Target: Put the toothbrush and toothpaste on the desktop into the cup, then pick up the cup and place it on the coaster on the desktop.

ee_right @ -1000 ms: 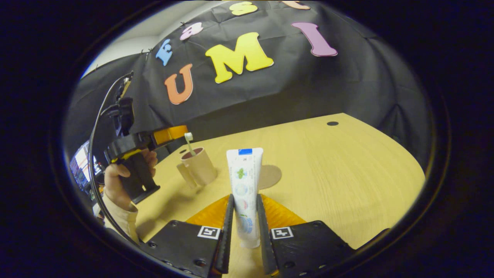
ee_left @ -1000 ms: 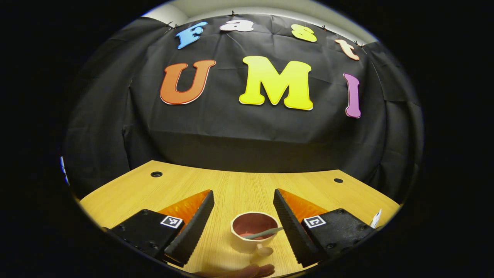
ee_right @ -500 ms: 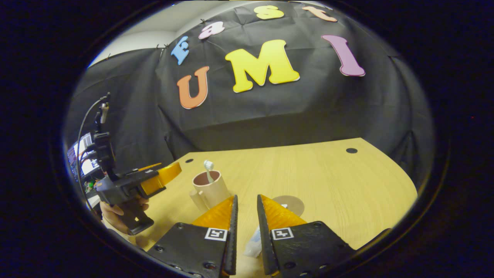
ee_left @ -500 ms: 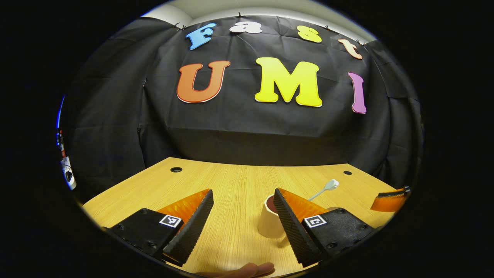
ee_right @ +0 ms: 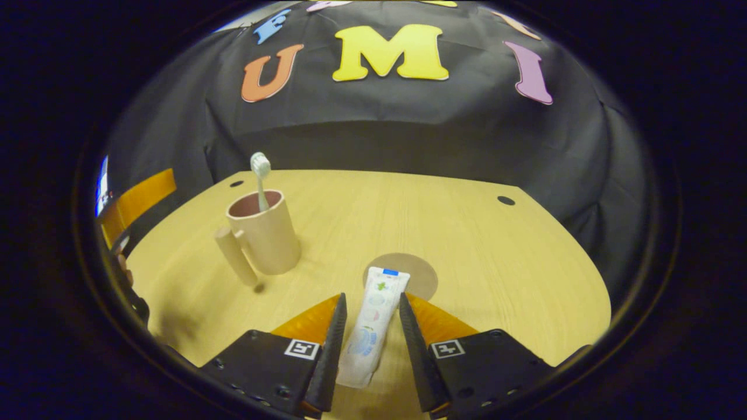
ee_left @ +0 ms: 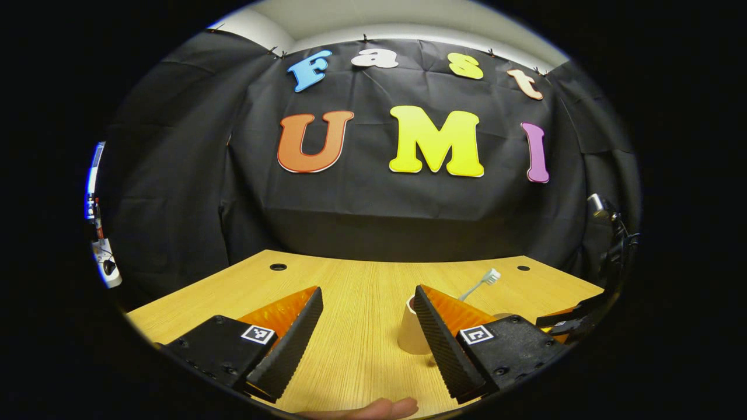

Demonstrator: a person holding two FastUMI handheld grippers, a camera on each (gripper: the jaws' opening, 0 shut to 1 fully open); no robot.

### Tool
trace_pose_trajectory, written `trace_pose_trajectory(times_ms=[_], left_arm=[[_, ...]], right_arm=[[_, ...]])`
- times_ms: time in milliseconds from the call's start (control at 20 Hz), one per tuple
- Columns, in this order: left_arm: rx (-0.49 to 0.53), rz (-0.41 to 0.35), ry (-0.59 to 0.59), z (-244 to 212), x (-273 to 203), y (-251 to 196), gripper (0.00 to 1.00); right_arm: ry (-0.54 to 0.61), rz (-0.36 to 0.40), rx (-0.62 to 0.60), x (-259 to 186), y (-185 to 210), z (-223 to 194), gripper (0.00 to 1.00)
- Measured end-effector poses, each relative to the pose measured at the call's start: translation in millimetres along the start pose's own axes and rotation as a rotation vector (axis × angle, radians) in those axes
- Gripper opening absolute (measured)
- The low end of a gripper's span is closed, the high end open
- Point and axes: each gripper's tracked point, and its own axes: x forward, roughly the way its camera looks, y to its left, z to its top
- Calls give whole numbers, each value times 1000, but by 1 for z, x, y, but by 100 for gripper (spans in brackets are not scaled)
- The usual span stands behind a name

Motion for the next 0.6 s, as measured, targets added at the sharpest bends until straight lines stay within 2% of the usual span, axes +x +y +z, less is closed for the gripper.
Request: trace_pose_trajectory(times_ms=[300, 400, 450, 500, 550, 600], left_arm=[[31, -3, -33, 3, -19, 7, 99], [28, -7, -31, 1, -23, 8, 99], [24, -6, -33, 1, -24, 9, 99], [19, -6, -33, 0, -25, 11, 99], [14, -5, -32, 0, -26, 12, 99], [7, -2, -32, -1, -27, 15, 99]], right_arm=[[147, -50, 26, 17, 6, -21, 53], [173, -30, 90, 17, 9, -22, 55], [191, -18, 110, 15, 8, -23, 43], [193, -6, 130, 18, 8, -23, 37], [198, 10, 155, 17, 9, -23, 39], [194, 25, 174, 18, 9, -22, 34]])
